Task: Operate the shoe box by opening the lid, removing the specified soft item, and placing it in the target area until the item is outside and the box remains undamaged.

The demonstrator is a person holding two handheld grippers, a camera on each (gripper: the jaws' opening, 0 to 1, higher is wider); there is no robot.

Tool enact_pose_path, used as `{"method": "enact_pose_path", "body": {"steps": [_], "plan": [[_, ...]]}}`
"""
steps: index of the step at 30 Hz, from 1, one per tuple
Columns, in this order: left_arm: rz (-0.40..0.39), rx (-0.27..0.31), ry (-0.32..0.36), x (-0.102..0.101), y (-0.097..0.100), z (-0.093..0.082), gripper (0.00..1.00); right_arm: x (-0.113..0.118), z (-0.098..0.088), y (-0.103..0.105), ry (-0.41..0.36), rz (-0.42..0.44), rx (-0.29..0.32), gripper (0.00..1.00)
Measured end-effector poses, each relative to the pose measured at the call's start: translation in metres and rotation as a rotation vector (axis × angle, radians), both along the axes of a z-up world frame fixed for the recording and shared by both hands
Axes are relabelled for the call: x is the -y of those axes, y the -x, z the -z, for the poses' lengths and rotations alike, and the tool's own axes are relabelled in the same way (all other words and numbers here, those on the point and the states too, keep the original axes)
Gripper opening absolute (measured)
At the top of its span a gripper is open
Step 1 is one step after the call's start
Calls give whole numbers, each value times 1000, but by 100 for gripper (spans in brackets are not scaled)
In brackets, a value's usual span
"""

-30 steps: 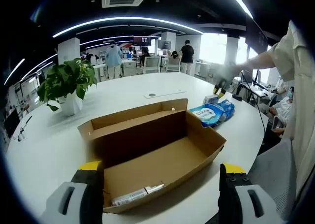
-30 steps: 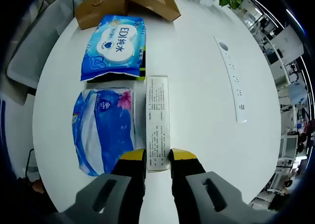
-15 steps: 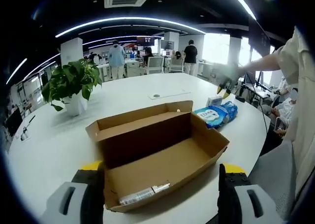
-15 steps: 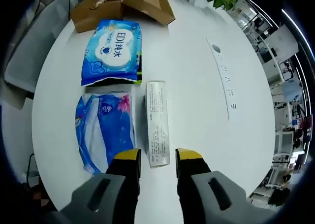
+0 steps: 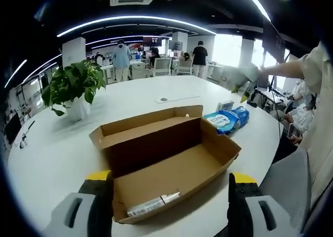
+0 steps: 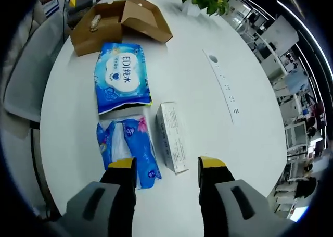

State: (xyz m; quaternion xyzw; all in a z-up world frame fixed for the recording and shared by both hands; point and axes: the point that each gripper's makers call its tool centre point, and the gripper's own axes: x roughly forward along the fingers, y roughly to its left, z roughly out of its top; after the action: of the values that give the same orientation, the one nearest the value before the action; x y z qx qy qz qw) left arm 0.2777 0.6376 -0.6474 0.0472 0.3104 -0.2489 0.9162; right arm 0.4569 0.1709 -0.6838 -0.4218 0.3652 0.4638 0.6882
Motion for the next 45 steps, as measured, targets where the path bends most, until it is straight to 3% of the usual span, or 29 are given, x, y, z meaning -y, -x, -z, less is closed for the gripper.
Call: {"method": "enact_pose_path", "body": {"steps": [11, 16, 24, 32, 35, 45], "plan": [[79, -51, -35, -7, -8, 10, 84, -29, -31, 33, -200, 124, 59, 61], [107, -67, -34, -5, -10, 11, 77, -33, -34, 46, -247, 158, 66, 66], [200, -96, -91, 2, -14, 12, 73, -40, -41, 80, -312, 187, 83, 72], [309, -114, -127, 9, -22, 11, 70, -50, -51, 105, -385, 240, 111, 78], [341, -119, -145, 9, -23, 12, 69, -52, -54, 113, -419, 307, 112, 84], [417, -149, -188, 7, -29, 16, 68, -74, -67, 153, -502, 350, 153, 91]]}}
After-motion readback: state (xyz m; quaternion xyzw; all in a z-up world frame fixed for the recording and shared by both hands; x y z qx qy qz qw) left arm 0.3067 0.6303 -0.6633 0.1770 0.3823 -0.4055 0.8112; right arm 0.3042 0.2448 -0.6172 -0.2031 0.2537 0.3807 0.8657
